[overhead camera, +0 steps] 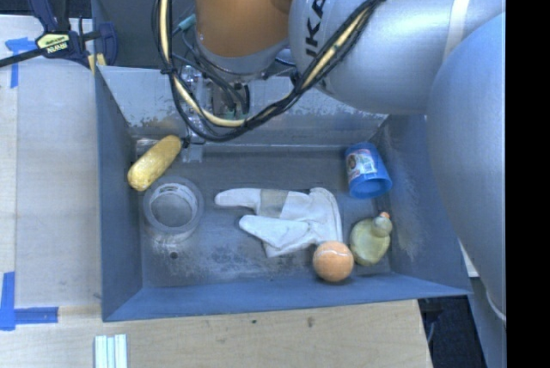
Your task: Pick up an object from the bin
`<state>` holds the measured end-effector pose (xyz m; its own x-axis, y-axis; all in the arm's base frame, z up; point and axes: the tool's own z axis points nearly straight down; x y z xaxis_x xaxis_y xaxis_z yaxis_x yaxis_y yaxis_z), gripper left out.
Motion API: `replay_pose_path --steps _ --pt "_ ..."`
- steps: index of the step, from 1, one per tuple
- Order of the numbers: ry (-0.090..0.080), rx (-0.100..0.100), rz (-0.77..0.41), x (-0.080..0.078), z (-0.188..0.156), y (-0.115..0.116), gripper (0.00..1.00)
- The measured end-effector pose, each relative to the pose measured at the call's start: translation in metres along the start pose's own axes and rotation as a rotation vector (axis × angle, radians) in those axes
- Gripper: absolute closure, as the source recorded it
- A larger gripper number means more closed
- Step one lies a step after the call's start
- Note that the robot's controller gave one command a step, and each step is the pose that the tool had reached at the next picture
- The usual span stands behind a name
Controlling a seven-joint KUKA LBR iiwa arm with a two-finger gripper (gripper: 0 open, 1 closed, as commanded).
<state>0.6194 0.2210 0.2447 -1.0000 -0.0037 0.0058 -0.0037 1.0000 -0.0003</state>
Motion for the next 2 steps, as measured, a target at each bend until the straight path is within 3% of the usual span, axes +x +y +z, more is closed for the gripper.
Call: replay_pose_path --steps 1,2 --pt "-0.009 -0.002 0.003 -0.002 -0.006 -0.001 0.0" --pt "-0.01 -0.002 -0.13 -0.001 0.042 0.006 0.0"
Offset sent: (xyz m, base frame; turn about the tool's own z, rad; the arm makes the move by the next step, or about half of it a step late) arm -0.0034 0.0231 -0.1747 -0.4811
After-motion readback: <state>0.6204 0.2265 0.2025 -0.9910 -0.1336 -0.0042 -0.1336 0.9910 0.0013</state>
